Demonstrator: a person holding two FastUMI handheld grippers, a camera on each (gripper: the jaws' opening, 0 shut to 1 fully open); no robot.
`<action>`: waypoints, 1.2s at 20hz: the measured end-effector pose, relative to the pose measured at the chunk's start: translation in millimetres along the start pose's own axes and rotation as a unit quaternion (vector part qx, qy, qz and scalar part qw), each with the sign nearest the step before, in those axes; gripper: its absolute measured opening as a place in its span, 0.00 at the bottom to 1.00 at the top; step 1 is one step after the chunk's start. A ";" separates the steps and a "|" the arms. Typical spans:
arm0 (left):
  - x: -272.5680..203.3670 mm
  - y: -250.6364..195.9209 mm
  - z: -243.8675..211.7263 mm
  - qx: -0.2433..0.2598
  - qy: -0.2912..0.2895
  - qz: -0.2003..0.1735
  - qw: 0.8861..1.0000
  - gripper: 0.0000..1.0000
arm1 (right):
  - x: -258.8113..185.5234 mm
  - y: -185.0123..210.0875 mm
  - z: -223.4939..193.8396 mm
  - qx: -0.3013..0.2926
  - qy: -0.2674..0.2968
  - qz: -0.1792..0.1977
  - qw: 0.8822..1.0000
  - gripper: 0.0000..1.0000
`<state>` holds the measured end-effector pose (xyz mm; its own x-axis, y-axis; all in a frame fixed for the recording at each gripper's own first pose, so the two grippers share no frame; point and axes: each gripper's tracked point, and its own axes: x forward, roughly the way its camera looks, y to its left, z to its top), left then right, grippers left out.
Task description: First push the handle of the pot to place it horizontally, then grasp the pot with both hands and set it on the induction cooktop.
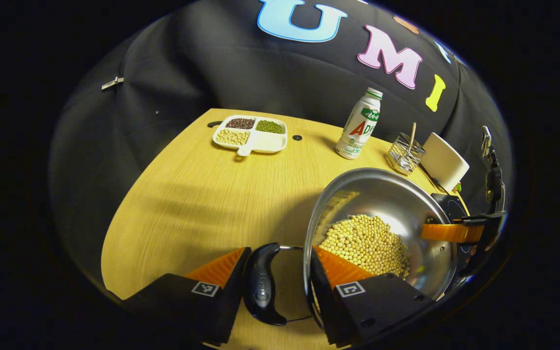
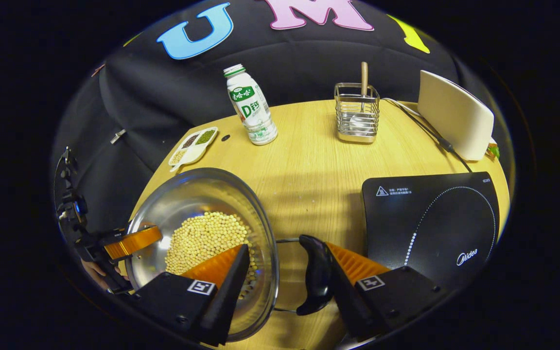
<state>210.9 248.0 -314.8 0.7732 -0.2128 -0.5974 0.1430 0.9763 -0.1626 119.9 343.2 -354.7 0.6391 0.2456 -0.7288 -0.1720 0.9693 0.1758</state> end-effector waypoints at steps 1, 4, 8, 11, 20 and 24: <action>0.7 0.2 -2.6 -0.003 0.004 -0.002 1.000 0.70 | 0.9 -1.0 -2.8 0.000 0.005 -0.002 1.000 0.74; 1.7 4.5 -1.8 -0.007 0.001 -0.006 1.000 0.67 | 7.0 -0.7 -9.2 -0.006 0.015 -0.009 1.000 0.77; 2.1 6.0 -4.7 -0.014 0.009 -0.013 1.000 0.65 | 12.0 -4.7 -12.7 0.001 0.024 -0.021 0.999 0.69; 2.8 7.6 -2.4 -0.017 0.005 -0.013 1.000 0.63 | 12.5 -4.0 -14.6 0.003 0.028 -0.014 1.000 0.65; 1.7 7.6 -4.2 -0.007 0.012 -0.009 1.000 0.61 | 11.0 -3.7 -15.0 0.007 0.022 -0.014 1.000 0.60; -5.8 5.4 -8.8 -0.013 0.021 -0.007 1.000 0.60 | 3.6 -2.9 -15.5 -0.001 0.021 -0.014 1.000 0.60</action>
<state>201.7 254.1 -319.1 0.7444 -0.2289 -0.6273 0.1369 0.9718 -0.1921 111.1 341.1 -368.1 0.6111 0.2171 -0.7612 -0.1563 0.9758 0.1528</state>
